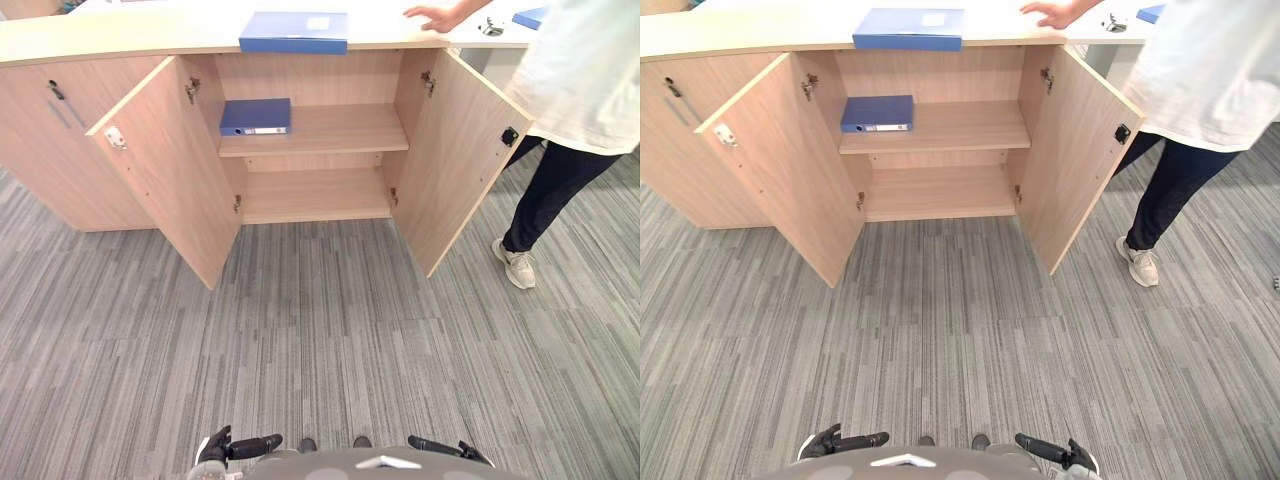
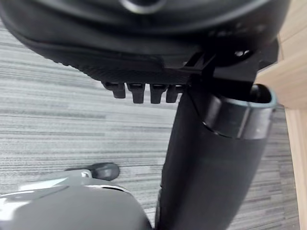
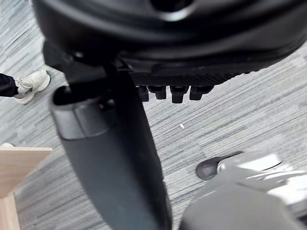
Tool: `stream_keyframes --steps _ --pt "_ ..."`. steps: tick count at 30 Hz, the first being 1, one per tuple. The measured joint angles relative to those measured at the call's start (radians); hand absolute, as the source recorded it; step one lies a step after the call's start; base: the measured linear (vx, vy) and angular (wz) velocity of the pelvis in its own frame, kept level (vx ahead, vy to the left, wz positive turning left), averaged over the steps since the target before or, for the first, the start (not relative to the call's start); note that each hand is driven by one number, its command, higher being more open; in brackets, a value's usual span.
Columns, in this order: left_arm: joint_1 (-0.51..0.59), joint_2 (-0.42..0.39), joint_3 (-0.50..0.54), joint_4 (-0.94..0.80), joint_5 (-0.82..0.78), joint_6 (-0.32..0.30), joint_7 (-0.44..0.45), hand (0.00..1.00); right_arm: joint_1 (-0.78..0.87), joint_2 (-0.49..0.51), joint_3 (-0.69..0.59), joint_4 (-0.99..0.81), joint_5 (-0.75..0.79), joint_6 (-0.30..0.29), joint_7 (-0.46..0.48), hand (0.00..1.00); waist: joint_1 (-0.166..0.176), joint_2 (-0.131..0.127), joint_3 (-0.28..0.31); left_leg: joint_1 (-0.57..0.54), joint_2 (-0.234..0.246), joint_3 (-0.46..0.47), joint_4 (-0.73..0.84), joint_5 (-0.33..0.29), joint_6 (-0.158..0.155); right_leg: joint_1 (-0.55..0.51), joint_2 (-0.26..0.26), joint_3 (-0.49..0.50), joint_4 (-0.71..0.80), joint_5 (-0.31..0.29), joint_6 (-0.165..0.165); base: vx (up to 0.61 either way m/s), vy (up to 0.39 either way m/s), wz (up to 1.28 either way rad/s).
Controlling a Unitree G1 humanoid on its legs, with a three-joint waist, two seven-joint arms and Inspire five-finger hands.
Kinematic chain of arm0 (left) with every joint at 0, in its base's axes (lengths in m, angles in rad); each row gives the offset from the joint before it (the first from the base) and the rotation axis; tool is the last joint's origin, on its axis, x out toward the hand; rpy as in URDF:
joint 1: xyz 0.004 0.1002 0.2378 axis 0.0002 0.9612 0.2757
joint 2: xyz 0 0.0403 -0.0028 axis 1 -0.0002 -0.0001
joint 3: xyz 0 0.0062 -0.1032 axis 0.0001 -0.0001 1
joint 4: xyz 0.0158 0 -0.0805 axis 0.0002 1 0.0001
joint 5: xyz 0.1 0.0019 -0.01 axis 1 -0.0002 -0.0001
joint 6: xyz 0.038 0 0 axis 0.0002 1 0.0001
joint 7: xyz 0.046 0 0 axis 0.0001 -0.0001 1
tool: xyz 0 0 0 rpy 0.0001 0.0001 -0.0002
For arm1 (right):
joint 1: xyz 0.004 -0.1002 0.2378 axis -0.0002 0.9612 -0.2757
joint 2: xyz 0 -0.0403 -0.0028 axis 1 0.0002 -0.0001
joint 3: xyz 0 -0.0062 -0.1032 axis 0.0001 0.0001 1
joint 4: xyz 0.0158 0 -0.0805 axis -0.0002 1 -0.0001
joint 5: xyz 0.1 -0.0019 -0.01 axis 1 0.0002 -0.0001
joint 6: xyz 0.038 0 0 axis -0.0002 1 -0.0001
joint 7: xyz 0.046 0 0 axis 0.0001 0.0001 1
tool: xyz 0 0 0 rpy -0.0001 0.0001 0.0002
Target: Walk over to the cabinet, pick up the folder, carry it to the office cabinet, place the folder inside the office cabinet, then close the office cabinet door
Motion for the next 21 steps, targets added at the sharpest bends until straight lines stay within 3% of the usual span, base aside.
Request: stream_keyframes --steps 6,21 --pt "-0.02 -0.006 0.006 0.0 0.001 -0.001 0.0 1.0 -0.059 0.02 -0.002 0.0 0.0 -0.005 0.0 1.0 -0.004 0.002 0.029 0.035 -0.002 0.003 -0.022 0.0 -0.018 0.029 -0.002 -0.006 -0.014 0.0 0.01 -0.01 -0.003 0.0" --pt "-0.022 -0.008 0.006 0.01 0.002 -0.001 0.001 1.0 -0.076 0.036 -0.003 -0.001 -0.001 -0.005 0.004 1.0 -0.004 0.004 0.039 0.078 -0.002 0.02 -0.051 0.001 -0.02 0.06 0.0 0.004 -0.033 -0.003 0.014 -0.04 -0.017 -0.03"
